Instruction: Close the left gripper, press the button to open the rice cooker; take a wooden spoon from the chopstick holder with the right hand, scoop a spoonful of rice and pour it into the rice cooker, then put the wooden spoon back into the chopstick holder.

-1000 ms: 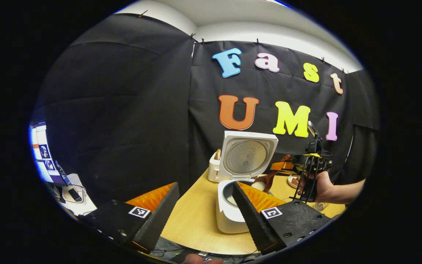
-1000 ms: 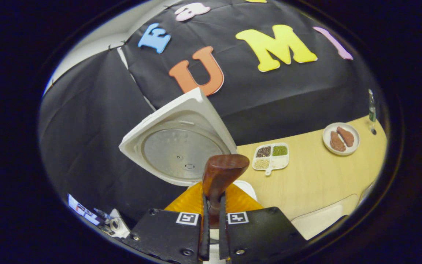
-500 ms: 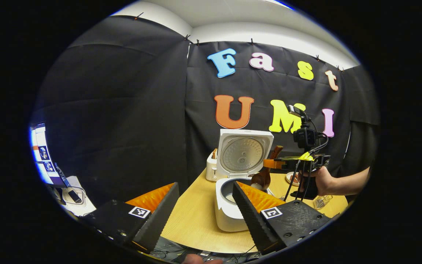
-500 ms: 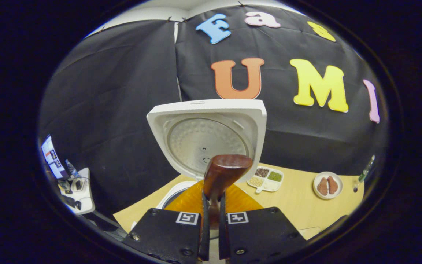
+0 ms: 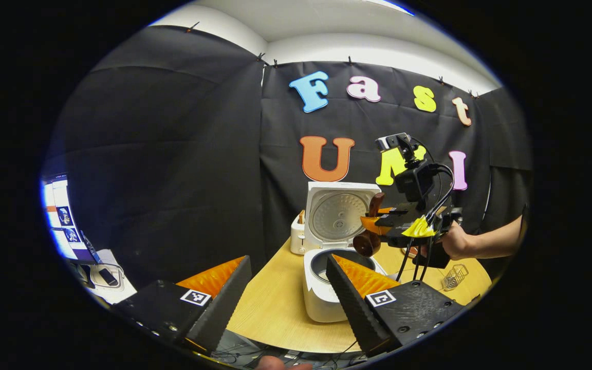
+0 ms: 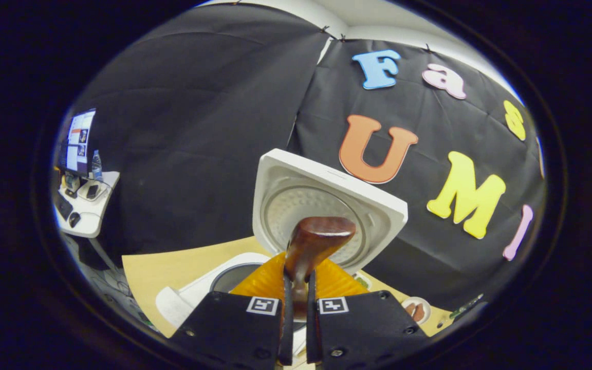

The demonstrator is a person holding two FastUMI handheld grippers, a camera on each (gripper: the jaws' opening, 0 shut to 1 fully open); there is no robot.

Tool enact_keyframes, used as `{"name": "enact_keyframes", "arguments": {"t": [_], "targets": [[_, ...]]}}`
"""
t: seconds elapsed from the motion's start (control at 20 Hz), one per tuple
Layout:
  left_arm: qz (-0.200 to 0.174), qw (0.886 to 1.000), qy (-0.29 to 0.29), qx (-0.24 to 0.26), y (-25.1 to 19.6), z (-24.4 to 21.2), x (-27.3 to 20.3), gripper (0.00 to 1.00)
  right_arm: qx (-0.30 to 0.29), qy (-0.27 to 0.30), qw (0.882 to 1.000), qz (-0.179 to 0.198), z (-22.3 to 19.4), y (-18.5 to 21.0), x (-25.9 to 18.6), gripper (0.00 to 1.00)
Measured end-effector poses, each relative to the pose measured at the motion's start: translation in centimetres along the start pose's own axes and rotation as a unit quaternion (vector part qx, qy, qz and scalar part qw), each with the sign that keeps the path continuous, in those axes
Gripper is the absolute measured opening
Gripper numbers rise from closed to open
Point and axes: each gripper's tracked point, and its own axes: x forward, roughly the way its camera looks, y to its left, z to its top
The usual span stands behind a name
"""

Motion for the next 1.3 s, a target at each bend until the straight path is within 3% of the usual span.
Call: {"name": "enact_keyframes", "arguments": {"t": [0.35,0.6,0.9,1.1,1.3], "targets": [[-0.001,1.000,-0.002,-0.007,-1.1,-0.1,-0.3,0.94,0.018,-0.014,1.000,0.013,1.2,-0.1,-1.0,0.15],[-0.009,1.000,0.001,-0.013,-2.9,-0.2,0.4,0.94,0.138,-0.020,0.990,0.031,1.9,-2.4,-1.8,0.15],[-0.044,0.999,-0.004,-0.003,-7.3,1.5,1.0,0.94,0.322,-0.028,0.944,0.064,1.6,-8.0,-6.1,0.15],[-0.048,0.999,-0.017,0.014,-10.3,3.1,1.7,0.94,0.405,-0.043,0.912,0.041,-1.0,-14.2,-10.9,0.15],[-0.057,0.998,-0.019,0.016,-13.9,3.7,2.5,0.94,0.456,-0.049,0.888,-0.014,-6.4,-21.4,-16.7,0.15]]}}
